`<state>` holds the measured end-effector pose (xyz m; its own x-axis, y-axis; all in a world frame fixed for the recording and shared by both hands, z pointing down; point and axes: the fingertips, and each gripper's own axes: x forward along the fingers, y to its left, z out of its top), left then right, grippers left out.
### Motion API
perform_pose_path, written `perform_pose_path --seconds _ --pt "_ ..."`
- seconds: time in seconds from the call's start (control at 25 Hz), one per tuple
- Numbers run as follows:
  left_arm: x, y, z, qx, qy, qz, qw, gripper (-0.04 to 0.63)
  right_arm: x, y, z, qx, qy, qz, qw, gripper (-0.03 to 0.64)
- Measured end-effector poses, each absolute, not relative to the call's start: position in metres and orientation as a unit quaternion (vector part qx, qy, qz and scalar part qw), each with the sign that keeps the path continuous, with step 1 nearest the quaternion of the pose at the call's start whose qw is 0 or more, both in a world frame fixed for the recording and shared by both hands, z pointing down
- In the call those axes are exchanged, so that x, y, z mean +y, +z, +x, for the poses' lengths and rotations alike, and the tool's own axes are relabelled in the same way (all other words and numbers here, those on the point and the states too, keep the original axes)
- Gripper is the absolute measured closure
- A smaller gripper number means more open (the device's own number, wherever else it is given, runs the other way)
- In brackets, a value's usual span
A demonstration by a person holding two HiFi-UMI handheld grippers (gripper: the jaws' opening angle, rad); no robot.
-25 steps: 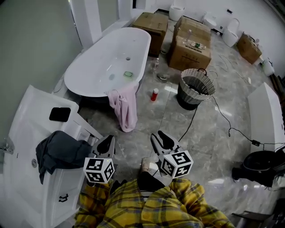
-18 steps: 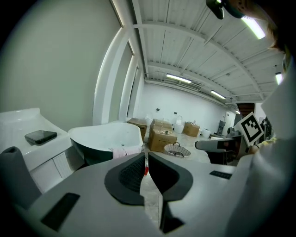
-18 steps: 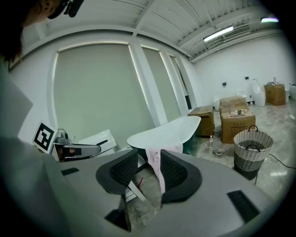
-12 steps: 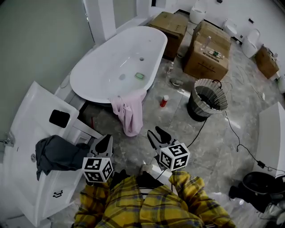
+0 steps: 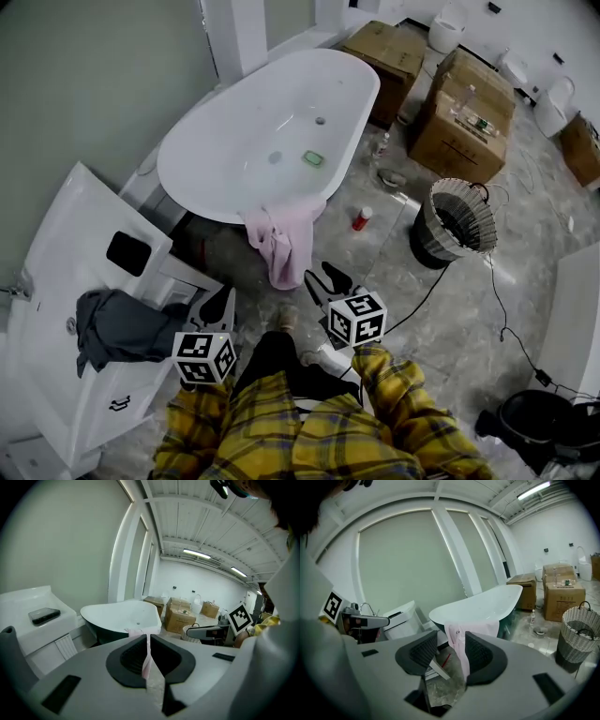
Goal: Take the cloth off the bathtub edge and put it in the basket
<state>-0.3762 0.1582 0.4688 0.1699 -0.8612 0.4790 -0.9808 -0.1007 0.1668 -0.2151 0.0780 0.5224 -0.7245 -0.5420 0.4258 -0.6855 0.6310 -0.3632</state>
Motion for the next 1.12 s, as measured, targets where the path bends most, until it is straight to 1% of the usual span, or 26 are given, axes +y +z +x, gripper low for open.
perform_pose_path --seconds 0.16,0.56,0.88,1.12 --pt "0.133 0.481 -0.385 -0.629 0.129 0.73 0.235 0.561 0.053 0.54 -0.233 -0.891 0.264 0.338 0.148 0.417" --pt "0.083 0.498 -0.414 -0.624 0.144 0.726 0.249 0.561 0.001 0.599 -0.269 -0.878 0.295 0.332 0.18 0.402" --pt "0.062 0.508 -0.428 -0.621 0.157 0.72 0.265 0.561 -0.025 0.651 -0.283 -0.861 0.335 0.329 0.195 0.327" --pt "0.048 0.515 -0.431 -0.616 0.164 0.722 0.27 0.561 -0.027 0.671 -0.299 -0.861 0.346 0.31 0.209 0.302"
